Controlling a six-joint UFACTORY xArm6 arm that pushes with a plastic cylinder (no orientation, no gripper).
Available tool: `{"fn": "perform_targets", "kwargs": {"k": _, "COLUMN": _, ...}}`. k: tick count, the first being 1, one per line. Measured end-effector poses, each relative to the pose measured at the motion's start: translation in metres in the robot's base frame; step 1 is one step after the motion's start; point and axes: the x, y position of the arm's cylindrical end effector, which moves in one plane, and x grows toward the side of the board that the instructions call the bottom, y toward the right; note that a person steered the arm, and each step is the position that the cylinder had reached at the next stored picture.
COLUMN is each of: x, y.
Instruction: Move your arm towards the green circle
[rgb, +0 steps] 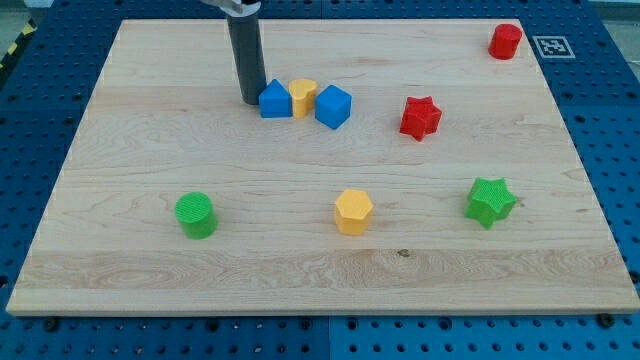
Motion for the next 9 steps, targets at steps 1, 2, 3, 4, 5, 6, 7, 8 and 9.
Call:
{"fn": "perform_targets", "kwargs": {"k": 1, "x": 0.044, "y": -0.006}}
{"fn": "perform_targets", "kwargs": {"k": 2, "x": 0.075, "y": 0.008}}
{"fn": "perform_targets", "kwargs": {"k": 3, "x": 0.081, "y": 0.013}}
{"fn": "perform_targets", "kwargs": {"k": 4, "x": 0.124, "y": 0.013}}
{"fn": "perform_targets", "kwargs": {"k": 5, "x": 0.132, "y": 0.013}}
{"fn": "perform_targets", "kwargs": {"k": 6, "x": 0.135, "y": 0.013}}
{"fn": "perform_targets", "kwargs": {"k": 7, "x": 0.154, "y": 0.013}}
{"fn": "perform_targets", "kwargs": {"k": 8, "x": 0.155, "y": 0.013}}
{"fn": "perform_targets", "kwargs": {"k": 9, "x": 0.170, "y": 0.013}}
